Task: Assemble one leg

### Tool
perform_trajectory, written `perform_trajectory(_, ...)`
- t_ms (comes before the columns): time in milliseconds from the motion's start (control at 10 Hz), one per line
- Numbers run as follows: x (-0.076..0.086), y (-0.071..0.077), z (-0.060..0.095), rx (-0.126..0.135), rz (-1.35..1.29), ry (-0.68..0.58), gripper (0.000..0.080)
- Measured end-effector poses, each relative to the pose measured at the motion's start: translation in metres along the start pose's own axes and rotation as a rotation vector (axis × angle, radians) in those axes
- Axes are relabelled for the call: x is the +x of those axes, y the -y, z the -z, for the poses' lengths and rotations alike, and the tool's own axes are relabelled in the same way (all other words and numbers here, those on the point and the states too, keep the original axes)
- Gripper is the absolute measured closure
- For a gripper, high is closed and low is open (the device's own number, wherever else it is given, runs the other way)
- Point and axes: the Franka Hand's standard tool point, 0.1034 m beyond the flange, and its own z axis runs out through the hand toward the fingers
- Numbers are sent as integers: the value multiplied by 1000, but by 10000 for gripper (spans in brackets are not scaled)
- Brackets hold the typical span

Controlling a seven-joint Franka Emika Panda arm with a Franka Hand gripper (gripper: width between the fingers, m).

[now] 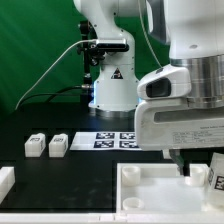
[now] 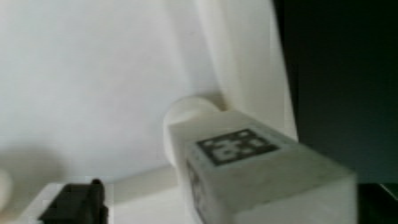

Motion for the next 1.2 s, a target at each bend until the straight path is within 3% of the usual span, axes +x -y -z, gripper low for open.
perform_trajectory(100,-1,2,0,5,-76,2,150)
perform_trajectory(200,-1,2,0,5,-64,2,254)
perform_trajectory(300,-1,2,0,5,-66,2,254)
perform_trajectory(400,-1,4,-1,15,-218,5,430)
perform_trajectory(500,-1,4,0,15,-324,6,505)
perform_trajectory(700,-1,4,0,22,-554,11,505)
perform_trajectory(900,2,1,0,63,-944,29,505)
perform_trajectory(1100,1,3,-3,151,-1529,67,505)
perform_trajectory(1200,2,2,-3,166,-1644,88,505)
